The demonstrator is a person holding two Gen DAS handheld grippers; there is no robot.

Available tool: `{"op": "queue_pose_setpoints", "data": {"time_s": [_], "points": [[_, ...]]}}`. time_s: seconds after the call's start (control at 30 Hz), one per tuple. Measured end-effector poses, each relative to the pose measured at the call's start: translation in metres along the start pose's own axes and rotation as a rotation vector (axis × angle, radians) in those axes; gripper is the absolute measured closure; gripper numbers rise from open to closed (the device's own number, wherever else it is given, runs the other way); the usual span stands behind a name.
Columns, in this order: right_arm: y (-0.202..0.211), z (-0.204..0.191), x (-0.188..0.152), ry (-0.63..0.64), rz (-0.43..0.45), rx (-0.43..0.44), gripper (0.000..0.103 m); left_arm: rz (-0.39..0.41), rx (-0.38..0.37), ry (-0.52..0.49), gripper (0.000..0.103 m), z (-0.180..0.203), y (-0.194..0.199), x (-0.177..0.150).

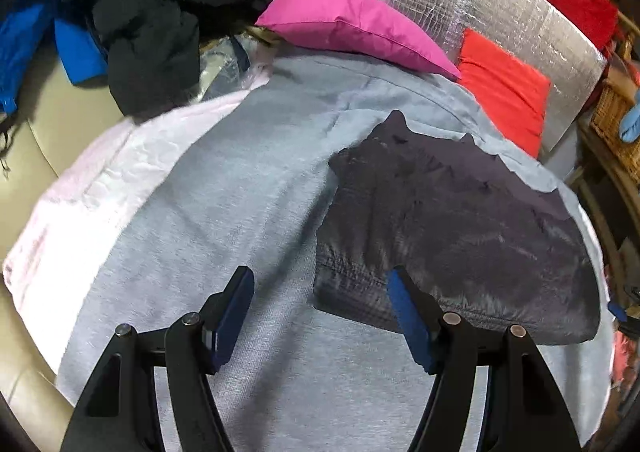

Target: Fold large clothes

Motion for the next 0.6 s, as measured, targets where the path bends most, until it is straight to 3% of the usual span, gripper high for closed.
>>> {"op": "queue_pose_setpoints", "data": {"time_s": [0.27,0.47,0.6], "points": [[0.019,0.010,-0.020,0.034,-0.011,-0.041,0.019,-0.004,-0.023,-0.031,0.033,0.009,-0.002,0.005],[0.019,0.049,0.007,-0.059,-0.009,-0.041,0.019,-0.060,-0.177,0.037,0.028,-0.003,-0.032,0.036],[0.006,0.084,0.037,-0.166,-0.029,-0.024,0.019,-0.155,-0.301,0.037,0.028,-0.001,-0.073,0.063]]}}
Point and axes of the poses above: each gripper's, at about its wrist camera, not at the fingertips, and y roughly against the way its jaws point, z to its right, x to its top, the point moved 2 cm from there along -y, roughly the way its jaws point, and after that the axes turned 3 degrees about -z, right-handed, at the moved point
